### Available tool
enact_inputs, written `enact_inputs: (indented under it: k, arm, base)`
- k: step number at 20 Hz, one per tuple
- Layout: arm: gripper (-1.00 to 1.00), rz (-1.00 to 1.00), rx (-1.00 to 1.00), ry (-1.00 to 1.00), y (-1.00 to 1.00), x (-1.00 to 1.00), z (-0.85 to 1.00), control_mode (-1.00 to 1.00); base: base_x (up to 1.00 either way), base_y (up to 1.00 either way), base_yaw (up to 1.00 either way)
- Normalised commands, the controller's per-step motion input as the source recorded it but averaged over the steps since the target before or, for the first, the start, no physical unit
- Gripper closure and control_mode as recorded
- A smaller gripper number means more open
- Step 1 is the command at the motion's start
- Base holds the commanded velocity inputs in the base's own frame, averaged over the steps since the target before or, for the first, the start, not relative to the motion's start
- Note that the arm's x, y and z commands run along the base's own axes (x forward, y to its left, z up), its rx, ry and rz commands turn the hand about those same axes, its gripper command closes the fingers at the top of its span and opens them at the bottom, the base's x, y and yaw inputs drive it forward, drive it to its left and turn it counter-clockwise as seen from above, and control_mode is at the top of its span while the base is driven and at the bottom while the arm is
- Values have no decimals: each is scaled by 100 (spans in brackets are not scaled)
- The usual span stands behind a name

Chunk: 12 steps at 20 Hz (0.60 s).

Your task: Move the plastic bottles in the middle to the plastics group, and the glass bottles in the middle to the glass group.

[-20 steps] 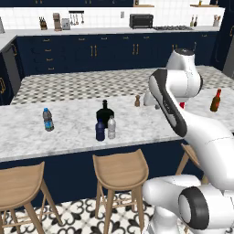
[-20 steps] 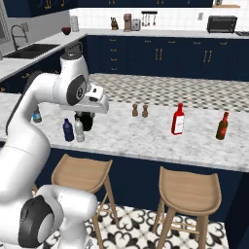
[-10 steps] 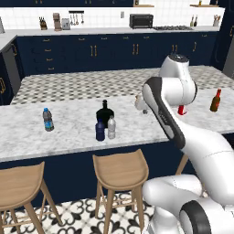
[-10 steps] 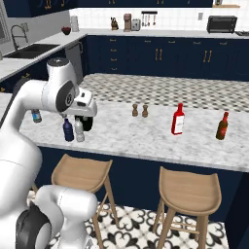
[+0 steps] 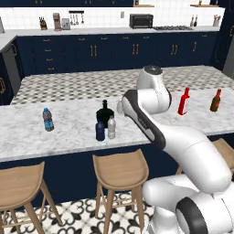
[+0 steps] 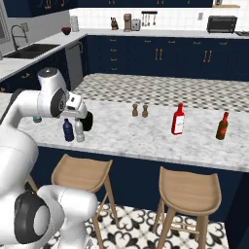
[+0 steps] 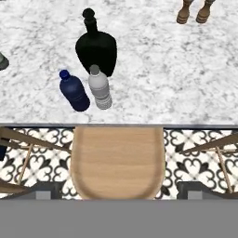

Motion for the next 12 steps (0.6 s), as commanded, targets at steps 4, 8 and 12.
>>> enact_inputs:
  k: [4, 8, 12]
  arm:
    - [-100, 0, 2, 0, 26, 64, -19, -100]
    - [-100, -3, 5, 1, 11, 50, -22, -100]
    - [-100, -12, 6, 11, 6, 23, -32, -100]
  base:
    - [0, 0, 0]
    - [0, 0, 0]
    - [0, 0, 0]
